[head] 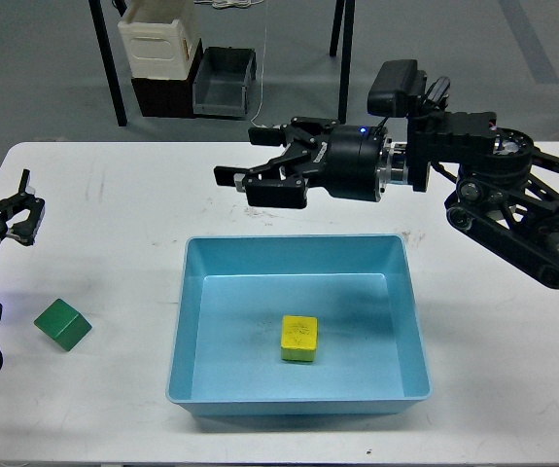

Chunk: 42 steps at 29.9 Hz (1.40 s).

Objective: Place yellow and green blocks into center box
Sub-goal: 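Raise the right gripper away from the tray toward its side, then lower the left gripper onto the green cube and close it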

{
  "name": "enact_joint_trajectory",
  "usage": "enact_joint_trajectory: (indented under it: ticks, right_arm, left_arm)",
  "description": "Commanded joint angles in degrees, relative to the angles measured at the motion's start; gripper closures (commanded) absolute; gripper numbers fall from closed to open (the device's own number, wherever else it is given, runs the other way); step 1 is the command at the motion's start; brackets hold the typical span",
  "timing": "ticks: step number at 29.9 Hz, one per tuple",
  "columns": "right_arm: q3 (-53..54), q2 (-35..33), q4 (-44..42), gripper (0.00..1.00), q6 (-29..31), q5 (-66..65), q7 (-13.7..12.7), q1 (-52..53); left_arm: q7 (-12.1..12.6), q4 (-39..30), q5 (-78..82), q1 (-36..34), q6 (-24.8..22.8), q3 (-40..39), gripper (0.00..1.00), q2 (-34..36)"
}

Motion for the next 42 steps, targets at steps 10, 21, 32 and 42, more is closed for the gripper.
enact_joint_trajectory:
  ticks: [10,21,32,42]
  right_arm:
    - [15.2,4.4,10.4,0.03,-13.2,4.0,0.0,-18.6]
    - [26.6,5.0,10.5,0.03,-12.2,29.7,-8.0,-30.1]
    - [38.0,4.5,16.2,0.02,-5.6,41.3,-8.1,-47.3]
    - [43.8,4.4,18.3,0.02,-4.6,42.2,-7.4,-56.5]
  left_arm:
    - [-0.4,1.4,25.6,-3.8,2.5,0.1,0.0,9.0]
    - [-6.0,1.1,76.4,-9.7,-6.0,0.2,0.0,13.0]
    - [-6.0,0.1,102.7,-16.9,-17.9,3.1,0.0,18.8]
    - [-6.0,-7.0,128.0,-20.4,-17.9,18.7,0.0,34.8]
